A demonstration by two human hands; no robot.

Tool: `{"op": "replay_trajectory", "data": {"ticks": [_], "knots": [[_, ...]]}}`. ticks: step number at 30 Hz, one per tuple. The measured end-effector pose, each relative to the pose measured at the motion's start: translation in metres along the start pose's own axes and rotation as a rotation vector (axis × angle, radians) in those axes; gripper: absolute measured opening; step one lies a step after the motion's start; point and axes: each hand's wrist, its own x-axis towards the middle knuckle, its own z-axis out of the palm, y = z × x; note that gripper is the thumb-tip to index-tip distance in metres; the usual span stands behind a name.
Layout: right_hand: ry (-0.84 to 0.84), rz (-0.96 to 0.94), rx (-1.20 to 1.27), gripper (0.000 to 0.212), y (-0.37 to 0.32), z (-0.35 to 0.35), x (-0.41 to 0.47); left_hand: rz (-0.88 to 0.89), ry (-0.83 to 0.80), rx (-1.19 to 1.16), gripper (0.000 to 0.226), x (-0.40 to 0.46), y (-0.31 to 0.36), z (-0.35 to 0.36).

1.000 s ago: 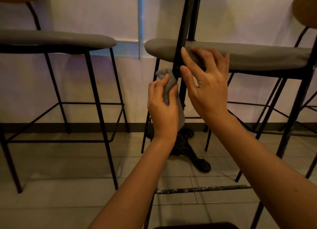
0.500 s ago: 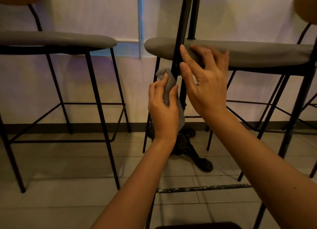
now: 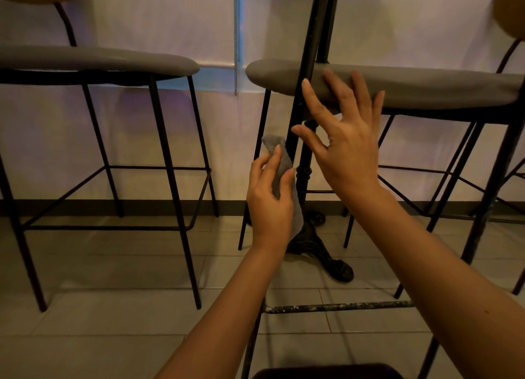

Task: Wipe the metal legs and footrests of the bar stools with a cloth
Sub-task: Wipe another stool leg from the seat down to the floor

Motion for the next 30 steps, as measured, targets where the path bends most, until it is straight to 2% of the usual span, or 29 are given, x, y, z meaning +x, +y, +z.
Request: {"op": "replay_trajectory", "data": {"ticks": [15,30], "knots": [[-0.001,0.027,0.034,0.051,-0.003,0.001,0.0,-0.06,-0.019,-0.026,0.031,-0.021,-0.021,-0.009],[0.001,0.025,0.025,0.051,-0.004,0.0,0.0,-0.031,-0.003,-0.072,0.032,-0.008,-0.009,-0.006]]}}
